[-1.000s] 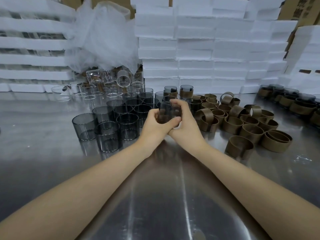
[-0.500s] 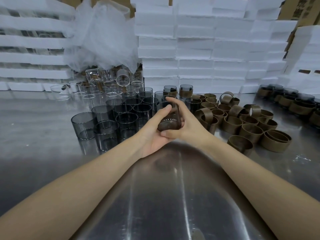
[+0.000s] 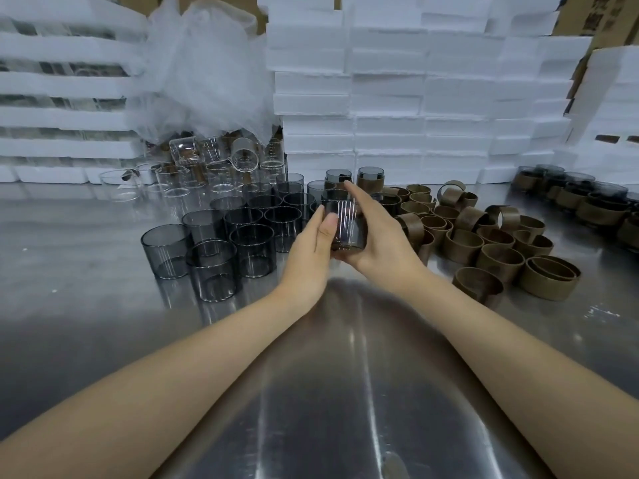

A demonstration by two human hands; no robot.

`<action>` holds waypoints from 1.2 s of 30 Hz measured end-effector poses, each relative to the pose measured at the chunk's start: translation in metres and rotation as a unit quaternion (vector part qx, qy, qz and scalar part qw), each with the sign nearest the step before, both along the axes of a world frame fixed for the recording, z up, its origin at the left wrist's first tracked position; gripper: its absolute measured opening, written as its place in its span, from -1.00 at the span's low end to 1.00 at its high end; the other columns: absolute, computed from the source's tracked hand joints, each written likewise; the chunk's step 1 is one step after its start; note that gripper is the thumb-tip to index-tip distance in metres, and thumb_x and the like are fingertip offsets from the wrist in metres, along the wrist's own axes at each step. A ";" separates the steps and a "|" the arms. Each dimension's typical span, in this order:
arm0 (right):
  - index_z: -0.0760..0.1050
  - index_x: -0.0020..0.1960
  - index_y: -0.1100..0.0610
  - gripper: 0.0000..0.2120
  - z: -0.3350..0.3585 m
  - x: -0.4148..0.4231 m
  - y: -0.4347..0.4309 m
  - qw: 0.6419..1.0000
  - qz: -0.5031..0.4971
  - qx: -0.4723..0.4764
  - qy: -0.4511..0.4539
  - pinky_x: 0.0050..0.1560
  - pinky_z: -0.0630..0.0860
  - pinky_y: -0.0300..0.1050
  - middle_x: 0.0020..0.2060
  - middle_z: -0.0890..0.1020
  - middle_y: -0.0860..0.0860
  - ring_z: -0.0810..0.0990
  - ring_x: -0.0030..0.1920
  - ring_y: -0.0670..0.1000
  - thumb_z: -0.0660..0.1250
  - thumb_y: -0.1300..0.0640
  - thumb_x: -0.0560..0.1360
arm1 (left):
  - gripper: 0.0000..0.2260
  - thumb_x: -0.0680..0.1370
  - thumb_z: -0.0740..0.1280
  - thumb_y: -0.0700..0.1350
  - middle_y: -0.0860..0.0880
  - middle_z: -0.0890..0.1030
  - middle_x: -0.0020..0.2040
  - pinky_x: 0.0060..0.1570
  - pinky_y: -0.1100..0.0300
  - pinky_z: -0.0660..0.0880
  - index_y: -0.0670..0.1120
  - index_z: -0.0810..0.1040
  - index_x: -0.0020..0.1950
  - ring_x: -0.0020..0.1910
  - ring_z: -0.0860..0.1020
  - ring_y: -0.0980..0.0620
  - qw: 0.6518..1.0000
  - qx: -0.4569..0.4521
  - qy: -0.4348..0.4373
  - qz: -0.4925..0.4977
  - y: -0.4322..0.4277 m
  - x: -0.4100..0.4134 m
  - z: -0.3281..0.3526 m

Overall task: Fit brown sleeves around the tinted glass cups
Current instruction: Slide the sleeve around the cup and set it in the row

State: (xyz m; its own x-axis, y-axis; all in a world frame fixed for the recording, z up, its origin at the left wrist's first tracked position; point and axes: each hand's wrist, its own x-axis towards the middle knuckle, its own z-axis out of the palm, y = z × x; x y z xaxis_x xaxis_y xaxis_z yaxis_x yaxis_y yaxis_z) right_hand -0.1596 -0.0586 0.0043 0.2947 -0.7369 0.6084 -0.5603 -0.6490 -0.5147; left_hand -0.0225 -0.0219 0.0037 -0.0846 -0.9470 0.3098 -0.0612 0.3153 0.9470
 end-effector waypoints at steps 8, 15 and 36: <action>0.36 0.35 0.12 -0.54 0.003 0.008 0.014 0.997 -0.055 -0.038 0.049 0.08 0.52 0.05 0.11 0.51 0.06 0.52 0.06 0.06 0.32 0.12 0.47 | -0.52 0.70 0.05 -0.11 -0.04 -0.05 0.62 0.55 0.17 -0.15 -0.12 0.00 0.59 0.58 -0.16 0.09 0.894 -0.250 -0.353 0.113 0.010 -0.008 -0.004; 0.43 0.25 0.21 -0.53 0.005 0.015 0.022 0.995 0.008 -0.058 0.081 0.01 0.51 0.13 0.06 0.55 0.09 0.53 0.05 0.11 0.45 0.19 0.38 | -0.62 0.67 0.13 -0.05 0.05 0.39 0.45 0.39 0.08 0.33 0.03 0.32 0.50 0.38 0.39 0.10 0.950 -0.178 -0.209 0.150 0.004 0.001 -0.002; 0.41 0.23 0.01 -0.47 0.016 0.003 0.014 0.987 0.013 0.158 0.011 0.10 0.51 -0.13 0.07 0.56 -0.07 0.54 0.04 -0.13 0.50 -0.14 0.37 | -0.48 0.53 0.26 0.13 -0.04 0.67 0.14 0.09 -0.06 0.61 -0.02 0.36 0.45 0.10 0.66 -0.11 0.977 0.073 0.190 -0.067 -0.011 0.004 0.000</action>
